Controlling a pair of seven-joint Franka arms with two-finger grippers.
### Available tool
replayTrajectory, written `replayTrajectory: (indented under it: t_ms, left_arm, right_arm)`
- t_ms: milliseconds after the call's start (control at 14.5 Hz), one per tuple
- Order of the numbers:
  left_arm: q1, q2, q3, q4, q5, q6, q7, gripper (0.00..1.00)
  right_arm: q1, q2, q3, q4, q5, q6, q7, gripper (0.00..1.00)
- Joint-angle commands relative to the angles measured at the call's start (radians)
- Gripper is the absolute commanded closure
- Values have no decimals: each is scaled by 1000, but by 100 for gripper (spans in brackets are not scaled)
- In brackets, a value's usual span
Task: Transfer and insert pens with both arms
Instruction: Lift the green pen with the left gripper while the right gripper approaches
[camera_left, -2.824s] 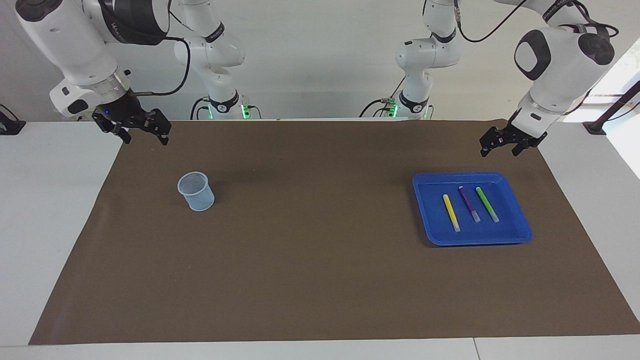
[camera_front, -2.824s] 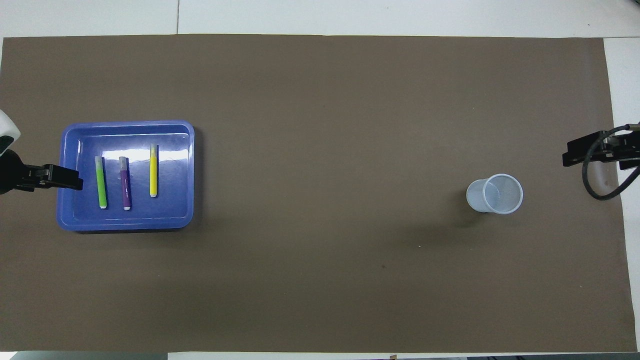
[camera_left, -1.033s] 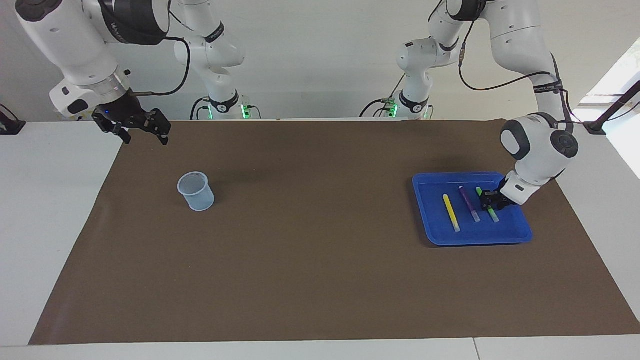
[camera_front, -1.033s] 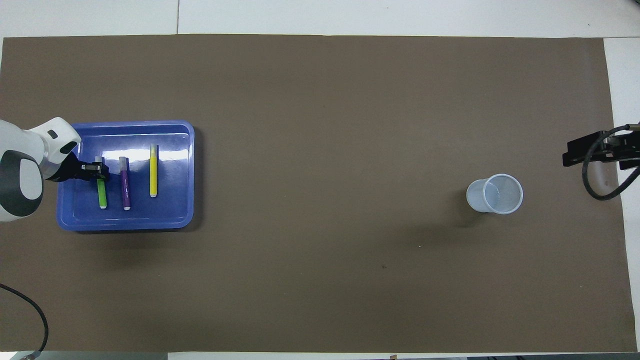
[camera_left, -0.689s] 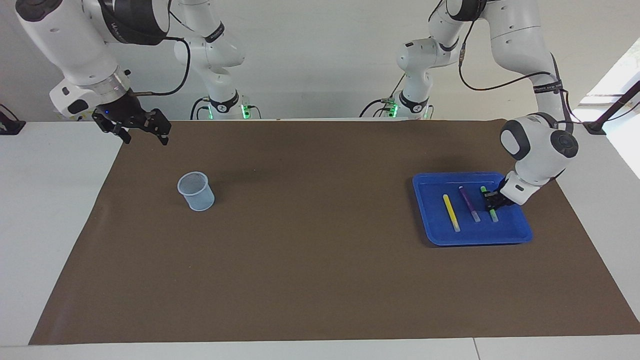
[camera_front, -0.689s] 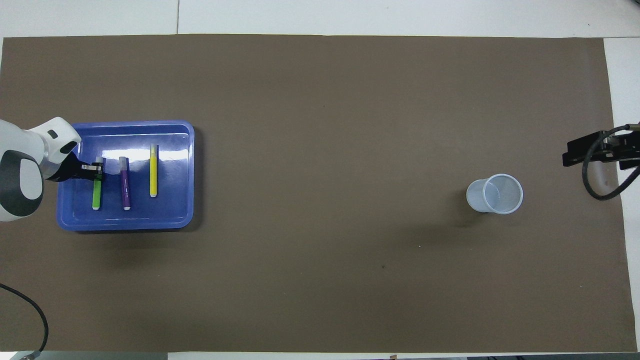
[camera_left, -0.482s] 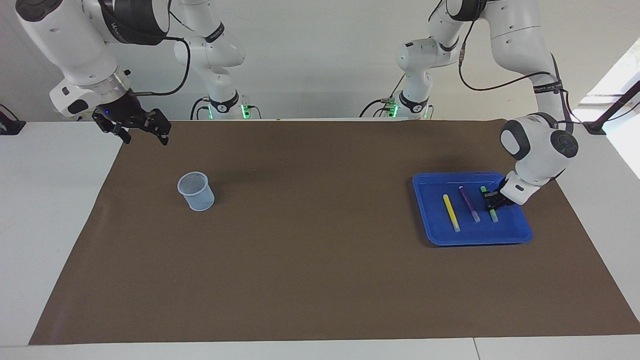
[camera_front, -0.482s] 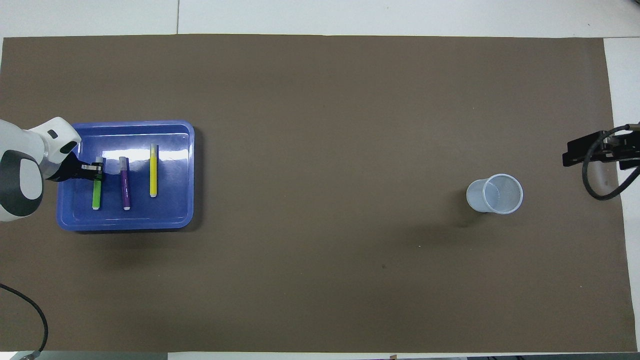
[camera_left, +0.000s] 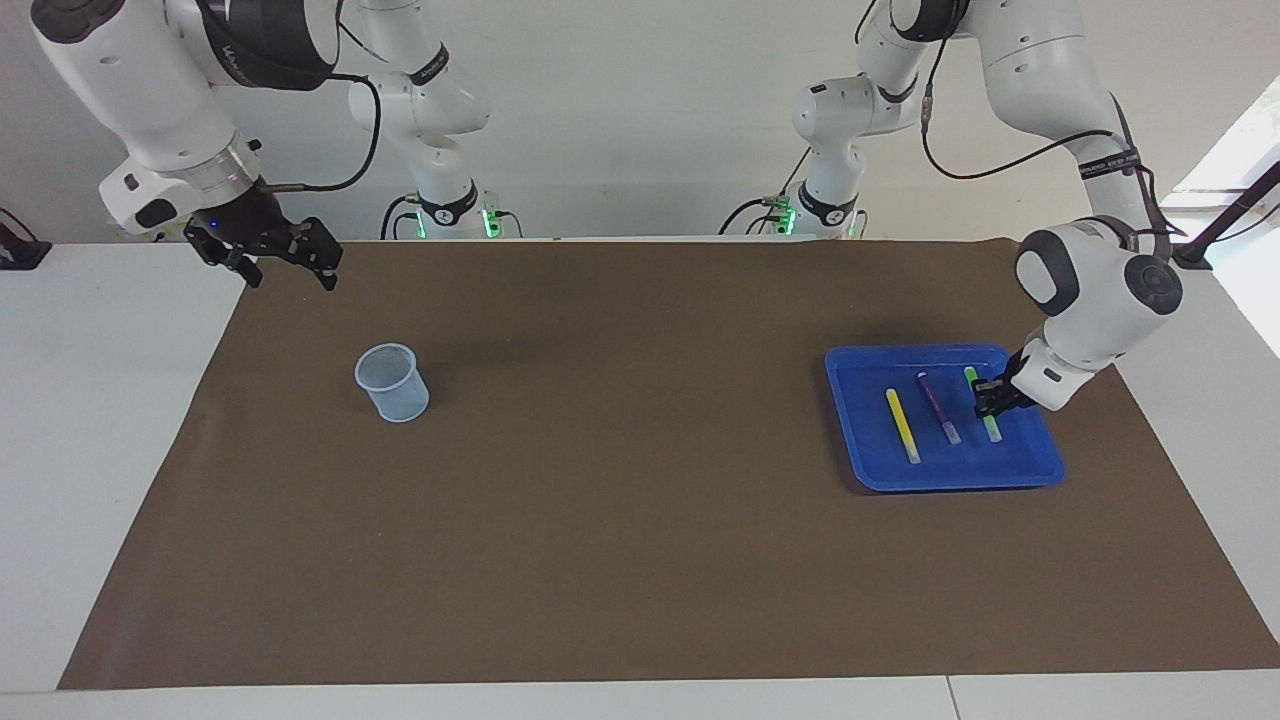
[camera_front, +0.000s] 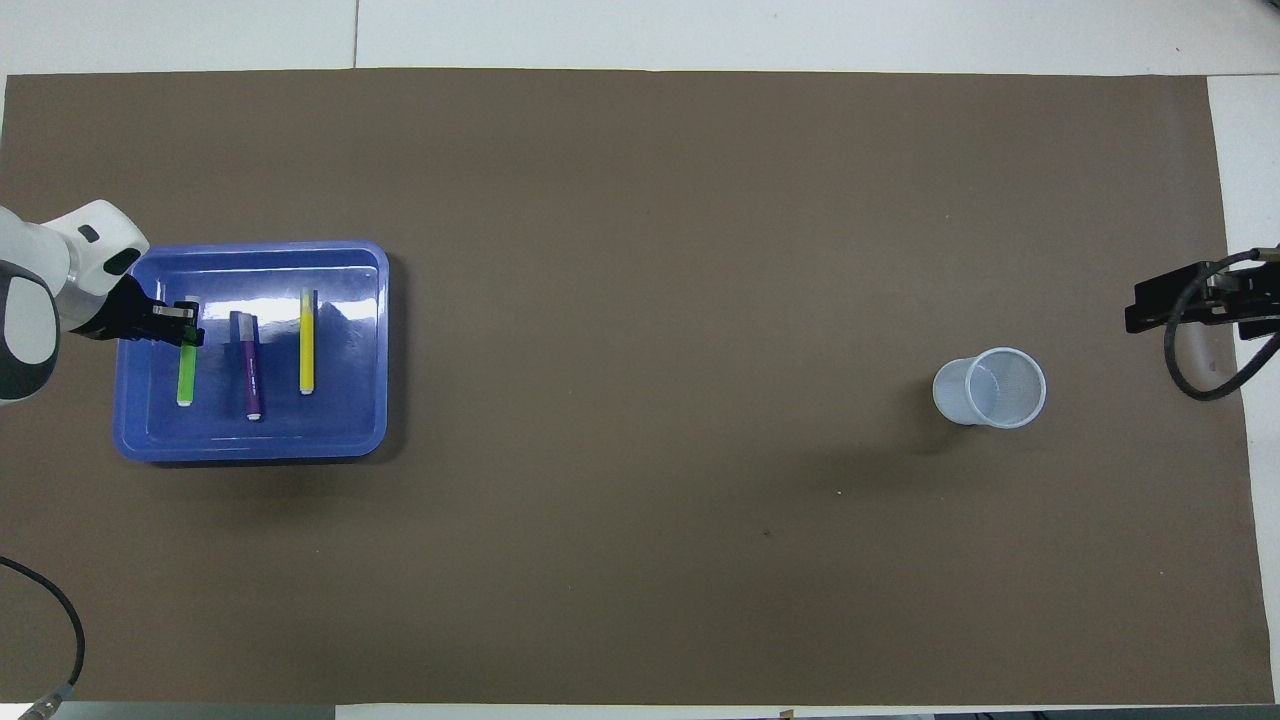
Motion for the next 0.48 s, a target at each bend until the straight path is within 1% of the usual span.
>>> replayTrajectory:
  t_ms: [0, 138, 276, 344, 413]
  left_arm:
    - [-65, 4, 4, 144, -40, -178, -204, 100]
    - [-126, 0, 4, 250, -51, -322, -414, 100]
    - [-182, -4, 1, 318, -60, -439, -556, 100]
    - [-206, -10, -2, 346, -107, -485, -643, 100]
    - [-229, -21, -2, 360, -165, -504, -741, 100]
  right_arm:
    - [-9, -9, -3, -2, 11, -25, 1, 0]
    - [-29, -25, -5, -8, 11, -32, 4, 0]
    - [-22, -26, -2, -7, 11, -30, 2, 0]
    - [-14, -26, 6, -7, 13, -30, 4, 0]
    - [6, -26, 14, -5, 13, -32, 4, 0]
